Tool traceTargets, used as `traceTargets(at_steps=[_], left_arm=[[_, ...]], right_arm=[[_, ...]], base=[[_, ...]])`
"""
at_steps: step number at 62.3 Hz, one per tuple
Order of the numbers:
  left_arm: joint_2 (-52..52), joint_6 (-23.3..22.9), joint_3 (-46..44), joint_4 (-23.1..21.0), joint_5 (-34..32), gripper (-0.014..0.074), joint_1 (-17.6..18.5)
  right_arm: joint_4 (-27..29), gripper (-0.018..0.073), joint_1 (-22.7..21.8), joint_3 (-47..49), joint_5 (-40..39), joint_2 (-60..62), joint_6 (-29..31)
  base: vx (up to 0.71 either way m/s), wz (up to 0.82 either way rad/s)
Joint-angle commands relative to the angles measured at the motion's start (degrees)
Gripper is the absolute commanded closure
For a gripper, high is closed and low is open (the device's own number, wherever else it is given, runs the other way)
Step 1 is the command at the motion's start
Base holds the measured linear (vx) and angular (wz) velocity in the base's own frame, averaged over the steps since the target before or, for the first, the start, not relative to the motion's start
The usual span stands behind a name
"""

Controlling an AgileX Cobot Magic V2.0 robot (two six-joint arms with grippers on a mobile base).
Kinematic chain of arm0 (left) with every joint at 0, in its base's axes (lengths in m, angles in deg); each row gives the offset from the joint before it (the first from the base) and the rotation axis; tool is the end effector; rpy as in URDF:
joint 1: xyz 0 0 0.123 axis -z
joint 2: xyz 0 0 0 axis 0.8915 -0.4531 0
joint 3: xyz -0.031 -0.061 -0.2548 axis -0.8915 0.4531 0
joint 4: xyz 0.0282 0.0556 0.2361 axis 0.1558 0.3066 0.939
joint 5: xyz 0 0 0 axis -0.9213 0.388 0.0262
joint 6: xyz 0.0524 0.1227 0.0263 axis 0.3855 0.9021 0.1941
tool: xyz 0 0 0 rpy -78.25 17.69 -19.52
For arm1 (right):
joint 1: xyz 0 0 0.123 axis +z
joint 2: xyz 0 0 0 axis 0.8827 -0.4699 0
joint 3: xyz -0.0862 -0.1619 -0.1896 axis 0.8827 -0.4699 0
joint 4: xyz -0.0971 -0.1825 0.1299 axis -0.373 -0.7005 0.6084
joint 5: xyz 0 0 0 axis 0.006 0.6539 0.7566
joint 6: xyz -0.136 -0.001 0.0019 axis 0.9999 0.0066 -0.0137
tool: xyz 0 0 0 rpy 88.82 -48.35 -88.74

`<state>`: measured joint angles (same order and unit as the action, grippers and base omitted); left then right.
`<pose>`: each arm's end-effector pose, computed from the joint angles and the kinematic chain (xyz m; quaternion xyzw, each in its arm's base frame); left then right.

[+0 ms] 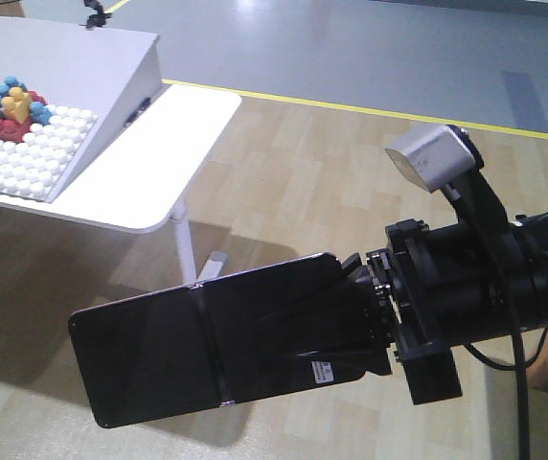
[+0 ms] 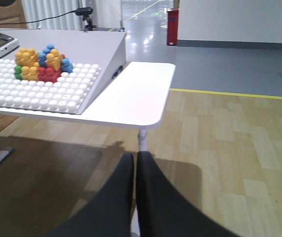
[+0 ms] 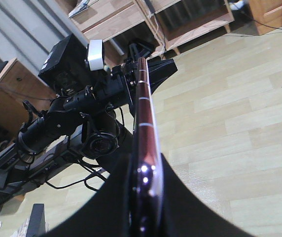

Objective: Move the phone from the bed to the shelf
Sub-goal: 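Drive past the white desk holding the black phone in the right gripper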

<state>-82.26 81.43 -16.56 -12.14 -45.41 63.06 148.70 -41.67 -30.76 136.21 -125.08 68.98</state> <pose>0.1134 -0.0042 0.1754 0.0126 0.7604 -0.0097 0.6492 0.1754 0.1963 0.3076 -0.3755 0.7128 0.5336 0.2572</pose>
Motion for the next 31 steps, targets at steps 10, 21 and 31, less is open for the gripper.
traceTargets(at_steps=[10, 21, 31], left_arm=[[0.34, -0.22, 0.14, -0.52, -4.26, 0.0596, 0.23], [0.34, -0.22, 0.14, -0.52, -4.26, 0.0596, 0.23], [0.34, -0.22, 0.14, -0.52, -4.26, 0.0596, 0.23]], right_arm=[[5.48, 0.0561, -0.12, 1.56, 4.26, 1.56, 0.67], [5.48, 0.0561, -0.12, 1.56, 4.26, 1.56, 0.67], [5.48, 0.0561, -0.12, 1.56, 4.26, 1.56, 0.67]], base=[[0.17, 0.27], [0.17, 0.3], [0.16, 0.33]])
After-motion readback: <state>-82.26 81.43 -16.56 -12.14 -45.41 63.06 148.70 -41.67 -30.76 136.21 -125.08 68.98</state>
